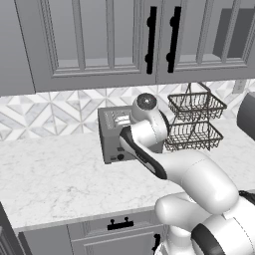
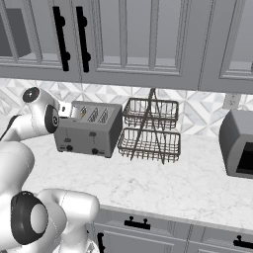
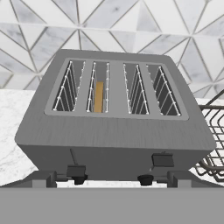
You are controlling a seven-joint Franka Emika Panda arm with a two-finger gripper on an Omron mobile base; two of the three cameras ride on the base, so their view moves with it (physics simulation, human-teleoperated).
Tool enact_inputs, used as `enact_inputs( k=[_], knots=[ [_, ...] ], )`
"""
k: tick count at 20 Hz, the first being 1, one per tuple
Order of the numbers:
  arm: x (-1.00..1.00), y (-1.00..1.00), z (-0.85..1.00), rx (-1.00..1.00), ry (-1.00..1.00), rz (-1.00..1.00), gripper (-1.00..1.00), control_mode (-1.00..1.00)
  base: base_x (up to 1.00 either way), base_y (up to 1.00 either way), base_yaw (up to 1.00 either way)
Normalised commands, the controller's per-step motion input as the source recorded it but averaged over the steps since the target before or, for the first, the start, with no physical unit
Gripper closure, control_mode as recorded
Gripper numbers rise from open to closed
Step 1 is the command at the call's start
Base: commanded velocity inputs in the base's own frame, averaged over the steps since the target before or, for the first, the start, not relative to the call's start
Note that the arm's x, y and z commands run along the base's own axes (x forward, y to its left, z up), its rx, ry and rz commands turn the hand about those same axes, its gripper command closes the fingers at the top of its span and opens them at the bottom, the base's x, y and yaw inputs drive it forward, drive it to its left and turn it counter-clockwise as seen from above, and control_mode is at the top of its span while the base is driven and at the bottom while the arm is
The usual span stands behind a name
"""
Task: Start the toaster. Once the lever pops up, take the bread to the plate on the dining counter.
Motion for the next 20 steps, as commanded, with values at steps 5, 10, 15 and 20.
enact_inputs(
  k=[5, 10, 15, 20],
  knots=[
    [0.00, 0.00, 0.00, 0.00, 0.00, 0.00, -1.00, -1.00, 0.00, 0.00, 0.00],
    [0.00, 0.00, 0.00, 0.00, 0.00, 0.00, -1.00, -1.00, 0.00, 0.00, 0.00],
    [0.00, 0.00, 0.00, 0.00, 0.00, 0.00, -1.00, -1.00, 0.00, 0.00, 0.00],
    [0.00, 0.00, 0.00, 0.00, 0.00, 0.00, -1.00, -1.00, 0.00, 0.00, 0.00]
  ],
)
